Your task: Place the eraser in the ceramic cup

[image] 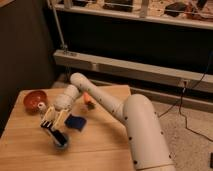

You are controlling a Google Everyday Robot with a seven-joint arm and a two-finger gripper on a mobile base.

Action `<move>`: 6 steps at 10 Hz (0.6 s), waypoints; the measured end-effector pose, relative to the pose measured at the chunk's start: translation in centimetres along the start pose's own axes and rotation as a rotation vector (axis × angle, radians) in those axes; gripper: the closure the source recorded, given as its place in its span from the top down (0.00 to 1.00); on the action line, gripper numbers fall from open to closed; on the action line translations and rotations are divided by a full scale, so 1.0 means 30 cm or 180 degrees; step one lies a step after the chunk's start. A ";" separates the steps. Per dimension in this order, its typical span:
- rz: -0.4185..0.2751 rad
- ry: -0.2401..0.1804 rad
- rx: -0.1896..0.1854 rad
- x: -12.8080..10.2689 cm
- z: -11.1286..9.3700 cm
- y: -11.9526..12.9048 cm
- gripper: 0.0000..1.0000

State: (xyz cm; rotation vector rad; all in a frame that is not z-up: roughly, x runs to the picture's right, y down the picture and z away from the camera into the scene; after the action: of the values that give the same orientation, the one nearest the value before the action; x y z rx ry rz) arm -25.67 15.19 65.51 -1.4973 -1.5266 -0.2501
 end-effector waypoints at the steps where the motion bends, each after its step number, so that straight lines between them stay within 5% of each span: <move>1: -0.0001 0.0002 -0.0008 -0.001 0.004 -0.003 0.40; 6: -0.0001 0.0002 -0.0009 -0.001 0.005 -0.003 0.40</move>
State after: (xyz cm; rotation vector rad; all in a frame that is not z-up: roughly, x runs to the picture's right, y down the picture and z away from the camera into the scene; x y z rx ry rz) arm -25.81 15.25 65.46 -1.4993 -1.5265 -0.2530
